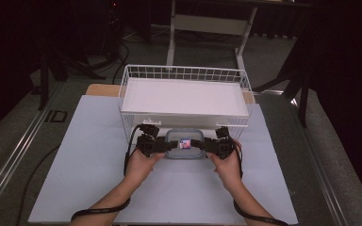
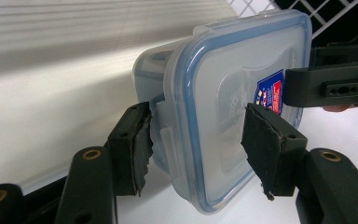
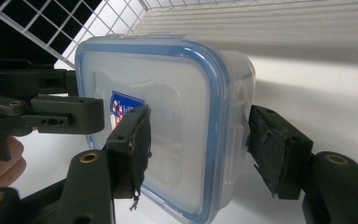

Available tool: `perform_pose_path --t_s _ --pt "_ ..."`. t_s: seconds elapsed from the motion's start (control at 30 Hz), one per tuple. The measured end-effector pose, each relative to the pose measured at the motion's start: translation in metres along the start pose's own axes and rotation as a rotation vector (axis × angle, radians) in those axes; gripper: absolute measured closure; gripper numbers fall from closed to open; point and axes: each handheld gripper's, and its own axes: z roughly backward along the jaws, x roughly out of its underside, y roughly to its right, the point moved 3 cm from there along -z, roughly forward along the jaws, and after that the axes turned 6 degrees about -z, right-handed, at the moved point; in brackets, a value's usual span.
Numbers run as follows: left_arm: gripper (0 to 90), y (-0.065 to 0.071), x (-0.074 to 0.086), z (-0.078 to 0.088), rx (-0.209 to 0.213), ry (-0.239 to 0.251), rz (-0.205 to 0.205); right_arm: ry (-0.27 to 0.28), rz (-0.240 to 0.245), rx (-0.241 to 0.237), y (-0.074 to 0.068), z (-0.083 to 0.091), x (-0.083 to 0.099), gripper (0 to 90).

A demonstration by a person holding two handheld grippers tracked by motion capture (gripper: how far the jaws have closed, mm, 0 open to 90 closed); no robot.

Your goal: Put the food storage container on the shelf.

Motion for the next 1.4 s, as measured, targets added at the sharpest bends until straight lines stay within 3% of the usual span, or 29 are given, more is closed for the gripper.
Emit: perform_pose_path --t_s 0.07,0.23,0.33,0.4,0.47,0.63,0.67,0.7,0.73,0.8,0.83,0.87,0.93,1.0,1.07,1.1,1.13,1.2,1.3,1.37,1.4 --pt "44.2 -0.003 0.001 -0.004 0.003 0.003 0.015 -0.005 -0.002 0.001 0.003 -0.004 0.0 40.3" --pt "44.2 -0.013 0.0 -0.011 0.013 0.008 -0.004 0.002 -0.002 0.022 0.007 -0.012 -0.003 40.2" --pt "43.9 -0.015 -0.001 -0.016 0.002 0.004 -0.003 -0.006 -0.034 0.023 0.01 -0.017 -0.003 40.2" --pt "43.8 -0.019 -0.001 -0.019 0.013 0.002 -0.008 0.0 -0.014 0.026 0.013 -0.021 -0.004 40.1" --pt "43.8 -0.022 0.001 -0.021 0.019 -0.001 0.022 -0.007 -0.012 0.039 0.014 -0.023 -0.004 40.1" --pt "43.7 -0.021 -0.001 -0.021 0.016 0.003 0.021 0.004 -0.02 0.023 0.017 -0.025 -0.005 40.0" --pt "43.7 -0.026 -0.003 -0.021 0.021 0.02 -0.035 0.008 -0.022 0.022 0.017 -0.025 -0.006 39.8" --pt "43.7 -0.022 -0.004 -0.021 0.051 0.026 0.021 0.013 -0.029 0.023 0.016 -0.025 -0.007 39.7" --pt "43.7 -0.026 -0.005 -0.021 0.028 0.026 -0.025 0.016 -0.029 0.024 0.017 -0.025 -0.008 39.6" --pt "43.6 -0.026 -0.005 -0.021 0.028 0.026 -0.025 0.022 -0.027 0.024 0.017 -0.025 -0.008 39.6" --pt "43.4 -0.023 -0.003 -0.023 0.07 0.055 0.008 0.047 -0.009 0.015 0.019 -0.026 -0.006 38.9" --pt "43.4 -0.029 0.0 -0.023 0.048 0.085 -0.038 0.051 -0.005 0.014 0.019 -0.026 -0.006 38.6" --pt "43.2 -0.032 0.001 -0.024 0.052 0.108 -0.031 0.066 0.007 0.011 0.02 -0.027 -0.005 37.3" --pt "40.6 -0.031 0.002 -0.027 0.042 0.119 -0.081 0.078 0.023 0.016 0.02 -0.029 -0.005 35.5" --pt "36.7 -0.028 0.003 -0.028 0.046 0.133 -0.096 0.086 0.031 0.02 0.02 -0.031 -0.005 34.2" --pt "36.1 -0.029 0.003 -0.029 0.034 0.14 -0.071 0.088 0.03 0.023 0.019 -0.031 -0.005 33.9" --pt "36.0 -0.032 0.001 -0.029 0.027 0.145 -0.093 0.091 0.03 0.031 0.019 -0.031 -0.005 33.8" --pt "35.7 -0.035 0.0 -0.028 -0.011 0.156 -0.067 0.115 0.075 0.06 0.02 -0.031 -0.007 34.2" --pt "37.0 -0.037 -0.002 -0.029 -0.015 0.147 -0.064 0.097 0.031 0.077 0.021 -0.033 -0.008 33.2" --pt "36.9 -0.036 -0.003 -0.029 -0.023 0.146 -0.07 0.096 0.027 0.075 0.021 -0.034 -0.008 33.0" --pt "37.0 -0.036 -0.004 -0.029 -0.025 0.144 -0.103 0.094 0.022 0.083 0.02 -0.034 -0.009 33.1"
